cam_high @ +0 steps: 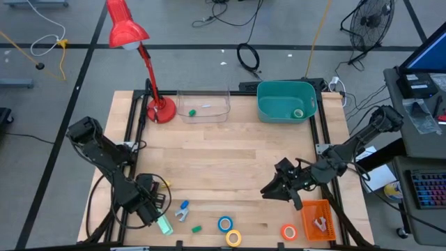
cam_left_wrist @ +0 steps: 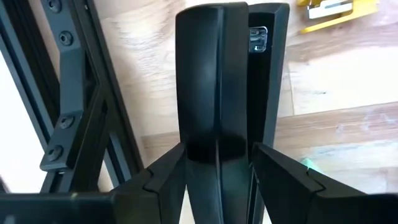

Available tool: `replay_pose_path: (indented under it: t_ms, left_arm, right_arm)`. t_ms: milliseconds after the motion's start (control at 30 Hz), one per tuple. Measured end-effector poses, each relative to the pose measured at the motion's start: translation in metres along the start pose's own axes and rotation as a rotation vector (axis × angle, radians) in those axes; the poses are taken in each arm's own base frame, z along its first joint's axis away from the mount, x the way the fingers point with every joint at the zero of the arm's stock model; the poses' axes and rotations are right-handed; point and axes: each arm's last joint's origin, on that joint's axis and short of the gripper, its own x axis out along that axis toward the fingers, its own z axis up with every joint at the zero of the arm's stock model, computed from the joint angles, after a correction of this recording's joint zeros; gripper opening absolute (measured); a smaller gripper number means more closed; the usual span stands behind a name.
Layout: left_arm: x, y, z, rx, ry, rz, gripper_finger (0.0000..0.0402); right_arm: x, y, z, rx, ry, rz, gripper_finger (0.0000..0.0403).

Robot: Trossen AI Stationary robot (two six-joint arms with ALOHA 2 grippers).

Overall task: Pick and place Stapler, Stapler remover, tape
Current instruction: Put the big black stapler into the transparent bin

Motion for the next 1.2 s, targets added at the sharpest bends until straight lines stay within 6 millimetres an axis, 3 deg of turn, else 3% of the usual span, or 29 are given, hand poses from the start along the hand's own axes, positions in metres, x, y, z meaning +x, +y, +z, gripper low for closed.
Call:
replay_pose_path:
  t_ms: [567,933,1200]
  left_arm:
    - [-0.011,0.0,0.006,0.022,0.028,-0.066,0.0184]
    - [-0.01,0.003,0.011,0.035,0.008,-0.015,0.0186]
    - [0.0,0.0,0.009,0.024,0.05,-0.061,0.0231]
  right_arm:
    - [0.002,-0.005,0.008,-0.002,-0.036,-0.012,0.0095]
    - [0.002,-0.003,0.011,-0.012,-0.058,0.009,0.0095]
    - [0.002,-0.003,0.011,-0.012,-0.059,0.009,0.0095]
